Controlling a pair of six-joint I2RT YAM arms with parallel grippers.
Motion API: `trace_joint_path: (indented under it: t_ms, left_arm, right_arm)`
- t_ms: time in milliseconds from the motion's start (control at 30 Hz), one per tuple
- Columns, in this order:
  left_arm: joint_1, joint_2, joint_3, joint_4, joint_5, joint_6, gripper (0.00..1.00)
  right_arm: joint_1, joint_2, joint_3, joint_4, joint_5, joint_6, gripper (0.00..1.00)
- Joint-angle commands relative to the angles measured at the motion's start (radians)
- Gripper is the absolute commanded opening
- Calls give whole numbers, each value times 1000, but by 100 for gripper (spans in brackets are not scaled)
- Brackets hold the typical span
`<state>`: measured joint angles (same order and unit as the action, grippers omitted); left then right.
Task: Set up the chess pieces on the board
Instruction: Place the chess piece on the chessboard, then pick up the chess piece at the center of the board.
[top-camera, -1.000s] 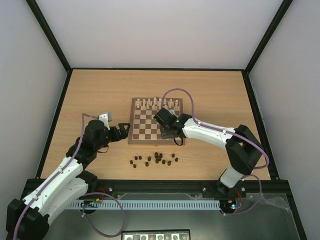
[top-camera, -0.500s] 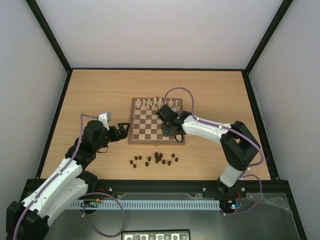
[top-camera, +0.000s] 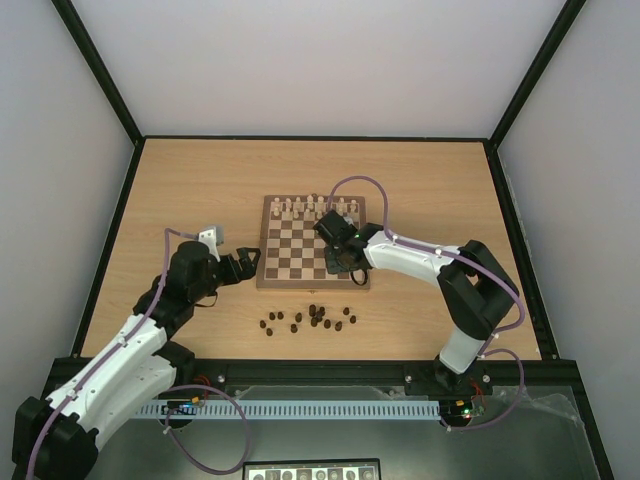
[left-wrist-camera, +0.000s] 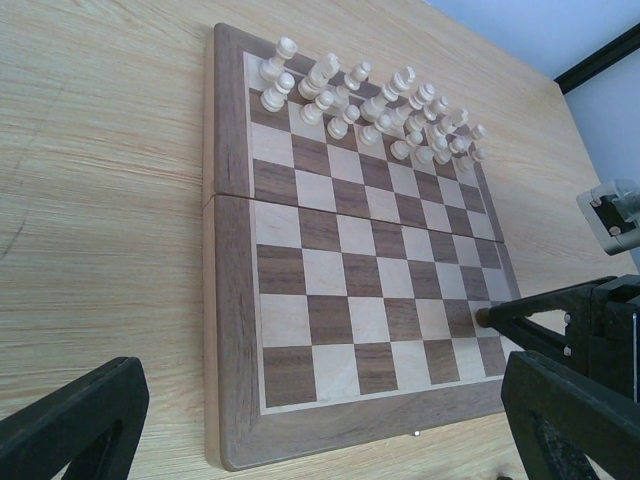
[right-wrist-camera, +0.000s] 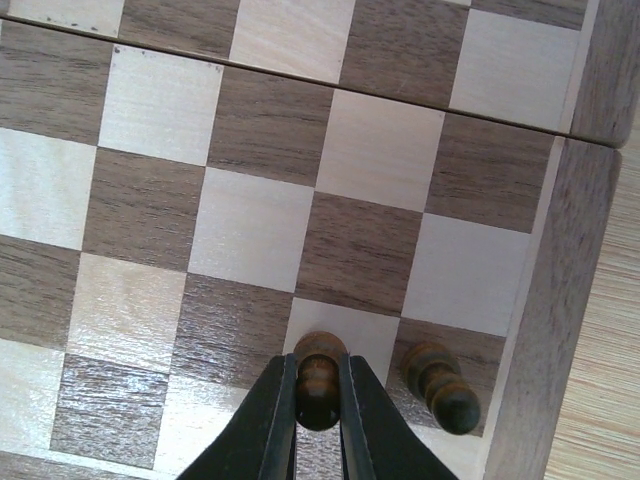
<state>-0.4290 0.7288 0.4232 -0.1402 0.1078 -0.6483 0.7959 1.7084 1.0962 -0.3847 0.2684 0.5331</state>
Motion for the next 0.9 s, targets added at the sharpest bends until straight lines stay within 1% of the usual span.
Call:
trace_joint_path:
  t_ms: [0,233,300,433,633,700,867]
  left_arm:
    - [-5,7,-12,21,3,-7,99]
    - [-5,12,-15,26,2,-7,100]
    - [-5,15,-16,28,2,-8,100]
    - [-5,19,-10,24,1,-4,100]
    - [-5,25,-6,25,-2,-3,100]
    - [-5,29,-6,26,-5,0,99]
    - [-5,23,-8,24,-2,3,99]
  right_arm:
    - [-11,7,-23,-21,0,-15,5]
    - [-15,14,-22,-18,-1,-19,6]
    - [-15,12,-21,-19,-3,-19,12]
    - [-16,-12,-17,-22,-7,-22,19]
    - [-16,-78,-1,-43,-19,-31,27]
    - [-17,-114,-2,-51,-26,-34,27]
    - [-5,-260,-39,-83,-55,-28,38]
